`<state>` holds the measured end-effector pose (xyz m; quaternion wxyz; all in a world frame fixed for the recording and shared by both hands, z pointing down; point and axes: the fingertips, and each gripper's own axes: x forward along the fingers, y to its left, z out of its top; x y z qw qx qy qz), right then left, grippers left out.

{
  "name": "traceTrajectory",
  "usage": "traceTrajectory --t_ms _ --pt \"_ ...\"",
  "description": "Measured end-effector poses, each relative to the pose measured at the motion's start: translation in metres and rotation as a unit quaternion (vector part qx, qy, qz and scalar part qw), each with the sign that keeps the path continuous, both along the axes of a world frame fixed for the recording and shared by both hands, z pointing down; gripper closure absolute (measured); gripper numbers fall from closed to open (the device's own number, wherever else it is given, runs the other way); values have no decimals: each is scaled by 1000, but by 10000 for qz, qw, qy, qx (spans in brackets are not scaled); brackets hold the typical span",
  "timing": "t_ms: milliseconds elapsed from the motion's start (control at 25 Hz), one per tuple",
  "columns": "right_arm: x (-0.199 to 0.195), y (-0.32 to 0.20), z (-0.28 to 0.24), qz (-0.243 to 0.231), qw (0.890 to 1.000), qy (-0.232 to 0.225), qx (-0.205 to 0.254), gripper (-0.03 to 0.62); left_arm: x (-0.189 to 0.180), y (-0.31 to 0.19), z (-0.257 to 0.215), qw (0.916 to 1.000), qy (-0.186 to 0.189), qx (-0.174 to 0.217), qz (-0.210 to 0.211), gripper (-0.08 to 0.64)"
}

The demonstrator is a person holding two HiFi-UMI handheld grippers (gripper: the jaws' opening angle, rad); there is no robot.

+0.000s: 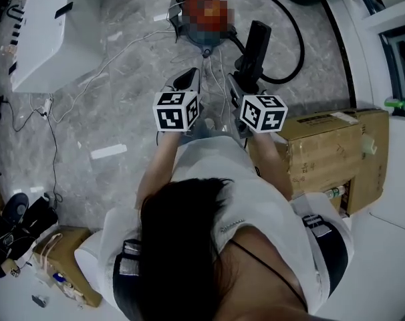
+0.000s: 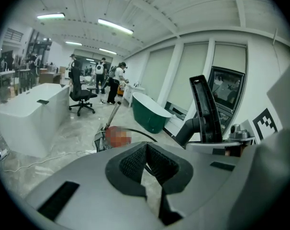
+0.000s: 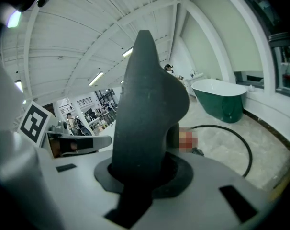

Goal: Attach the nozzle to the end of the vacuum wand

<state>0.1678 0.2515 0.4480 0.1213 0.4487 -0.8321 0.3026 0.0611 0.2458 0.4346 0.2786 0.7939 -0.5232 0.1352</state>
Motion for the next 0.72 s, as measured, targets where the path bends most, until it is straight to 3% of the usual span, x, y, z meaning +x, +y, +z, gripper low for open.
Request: traceTrajectory --t_ms 440,720 --pt "10 -23 2 127 9996 262 36 504 -6 -21 7 10000 72 18 -58 557" --pt "7 -37 8 184 9994 295 -46 504 -18 -35 25 9997 108 -183 -115 557"
